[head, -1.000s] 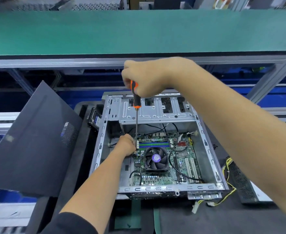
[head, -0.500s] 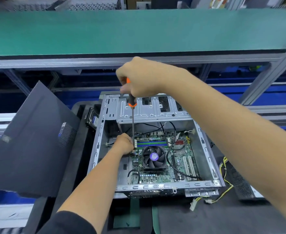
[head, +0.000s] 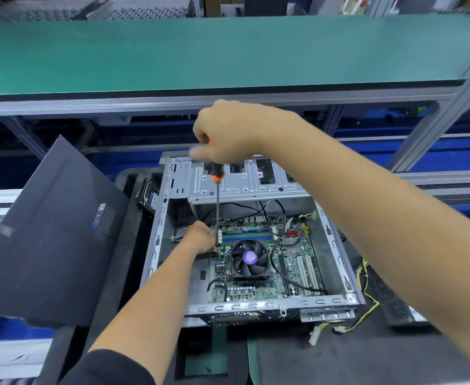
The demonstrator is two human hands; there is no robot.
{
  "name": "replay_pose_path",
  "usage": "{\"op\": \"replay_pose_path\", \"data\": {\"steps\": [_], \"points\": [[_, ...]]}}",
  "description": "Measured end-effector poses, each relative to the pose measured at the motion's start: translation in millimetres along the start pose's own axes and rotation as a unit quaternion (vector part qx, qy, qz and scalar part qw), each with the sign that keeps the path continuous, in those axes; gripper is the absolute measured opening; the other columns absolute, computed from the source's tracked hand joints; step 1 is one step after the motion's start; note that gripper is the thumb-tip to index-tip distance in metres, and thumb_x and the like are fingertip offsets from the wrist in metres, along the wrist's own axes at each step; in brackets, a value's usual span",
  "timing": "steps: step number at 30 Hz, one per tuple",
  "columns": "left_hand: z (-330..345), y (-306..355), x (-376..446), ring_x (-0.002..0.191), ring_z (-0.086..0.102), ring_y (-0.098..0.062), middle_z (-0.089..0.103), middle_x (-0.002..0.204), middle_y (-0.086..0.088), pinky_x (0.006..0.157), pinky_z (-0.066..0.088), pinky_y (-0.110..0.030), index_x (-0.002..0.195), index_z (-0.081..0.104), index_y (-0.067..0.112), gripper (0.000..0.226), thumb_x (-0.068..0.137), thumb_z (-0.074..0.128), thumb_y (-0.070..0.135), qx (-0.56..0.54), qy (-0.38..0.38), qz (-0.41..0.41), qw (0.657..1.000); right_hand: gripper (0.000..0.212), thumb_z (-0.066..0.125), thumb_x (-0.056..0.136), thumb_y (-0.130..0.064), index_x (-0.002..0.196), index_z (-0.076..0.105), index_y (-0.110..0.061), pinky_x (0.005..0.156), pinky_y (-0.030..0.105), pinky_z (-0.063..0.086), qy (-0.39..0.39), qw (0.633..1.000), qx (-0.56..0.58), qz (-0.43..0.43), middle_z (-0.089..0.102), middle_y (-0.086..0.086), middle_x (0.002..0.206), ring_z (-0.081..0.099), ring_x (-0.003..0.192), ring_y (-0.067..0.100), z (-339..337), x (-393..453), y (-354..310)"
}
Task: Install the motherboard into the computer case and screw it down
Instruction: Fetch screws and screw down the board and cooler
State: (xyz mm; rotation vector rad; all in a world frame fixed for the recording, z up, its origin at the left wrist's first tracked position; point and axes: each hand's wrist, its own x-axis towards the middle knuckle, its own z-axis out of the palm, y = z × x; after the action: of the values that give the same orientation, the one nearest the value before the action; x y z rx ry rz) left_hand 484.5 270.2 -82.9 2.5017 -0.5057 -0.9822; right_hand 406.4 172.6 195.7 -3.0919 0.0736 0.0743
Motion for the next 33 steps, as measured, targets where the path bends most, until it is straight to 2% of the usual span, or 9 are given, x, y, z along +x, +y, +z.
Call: {"op": "replay_pose_path", "data": {"steps": [2,4,9,14,19,24,26,29,33], "points": [[-0.9,-0.4,-0.3,0.067,0.056,-0.011,0.061,0.072,-0.001,0.058,0.044,-0.014,0.067,0.060,0.011,0.020,0.081,0.070,0.002,-0.003,0.000,-0.005,1.000,0.012,0.050,0.088,-0.020,0.095,0.057,-0.014,0.063,0.037,0.048,-0.057,0.997,0.043,-0.028,0.054,0.002,0.099,0.060,0.079,0.027,-7.0,-2.2,3.4],[-1.0,-0.5,0.5,0.065,0.055,-0.008,0.061,0.073,0.000,0.051,0.042,-0.011,0.068,0.060,0.011,0.019,0.082,0.070,0.002,-0.008,0.001,-0.006,1.000,0.013,0.050,0.085,-0.012,0.094,0.056,-0.018,0.059,0.032,0.046,-0.063,0.993,0.086,-0.055,0.054,-0.008,0.091,0.062,0.076,0.023,-10.2,-4.9,2.5],[2.9,-2.3,2.4,0.078,0.057,-0.015,0.059,0.081,-0.004,0.072,0.050,-0.022,0.066,0.055,0.011,0.023,0.082,0.066,-0.001,-0.010,0.015,-0.006,1.000,0.033,0.048,0.093,-0.046,0.080,0.050,-0.015,0.051,0.030,0.028,0.070,0.997,-0.004,0.014,0.042,-0.003,0.070,0.049,0.072,0.026,5.3,-1.0,-6.6],[5.3,-2.9,6.3,0.072,0.052,-0.016,0.058,0.079,-0.006,0.065,0.044,-0.023,0.069,0.053,0.012,0.021,0.085,0.058,-0.001,0.024,0.009,0.001,1.000,0.013,0.048,0.090,-0.018,0.102,0.054,-0.016,0.057,0.029,0.045,-0.058,0.989,0.132,-0.043,0.051,-0.005,0.095,0.060,0.074,0.019,-5.7,-1.9,3.2],[2.5,1.6,2.5,0.070,0.048,-0.018,0.053,0.073,-0.004,0.064,0.043,-0.024,0.062,0.047,0.015,0.030,0.083,0.058,-0.003,0.021,0.016,0.003,1.000,0.039,0.050,0.094,-0.044,0.069,0.049,-0.013,0.049,0.027,0.030,0.056,0.998,0.014,0.029,0.048,0.000,0.067,0.049,0.063,0.020,5.0,2.5,-4.8],[3.5,-0.4,2.2,0.070,0.049,-0.017,0.053,0.076,-0.006,0.062,0.043,-0.022,0.062,0.047,0.015,0.029,0.081,0.060,-0.002,0.020,0.016,0.002,1.000,0.014,0.049,0.088,-0.016,0.102,0.055,-0.014,0.047,0.025,0.041,-0.069,0.988,0.137,-0.024,0.063,0.003,0.091,0.064,0.065,0.021,-6.3,-2.4,-1.1],[3.7,-0.9,3.0,0.069,0.051,-0.017,0.055,0.077,-0.007,0.062,0.043,-0.021,0.064,0.050,0.012,0.024,0.082,0.061,0.000,0.024,0.016,0.009,1.000,0.004,0.051,0.089,-0.015,0.087,0.054,-0.016,0.044,0.024,0.038,-0.031,0.991,0.127,-0.033,0.062,-0.001,0.077,0.062,0.064,0.020,-2.5,-1.6,-4.6],[3.4,-0.3,2.2,0.070,0.055,-0.019,0.060,0.077,-0.010,0.063,0.045,-0.023,0.070,0.056,0.007,0.016,0.085,0.057,0.001,0.012,0.022,0.011,1.000,0.036,0.051,0.093,-0.036,0.064,0.039,-0.017,0.051,0.029,0.030,0.060,0.998,0.020,0.022,0.043,0.001,0.067,0.048,0.068,0.027,6.7,3.4,-8.9],[3.2,0.8,-1.5,0.070,0.050,-0.020,0.054,0.072,-0.007,0.062,0.042,-0.023,0.065,0.052,0.009,0.021,0.083,0.050,-0.003,0.012,0.026,0.010,1.000,0.016,0.054,0.092,-0.032,0.093,0.053,-0.016,0.058,0.034,0.044,-0.029,0.997,0.072,-0.014,0.053,0.002,0.090,0.058,0.075,0.024,-0.9,-3.2,-2.0]]}}
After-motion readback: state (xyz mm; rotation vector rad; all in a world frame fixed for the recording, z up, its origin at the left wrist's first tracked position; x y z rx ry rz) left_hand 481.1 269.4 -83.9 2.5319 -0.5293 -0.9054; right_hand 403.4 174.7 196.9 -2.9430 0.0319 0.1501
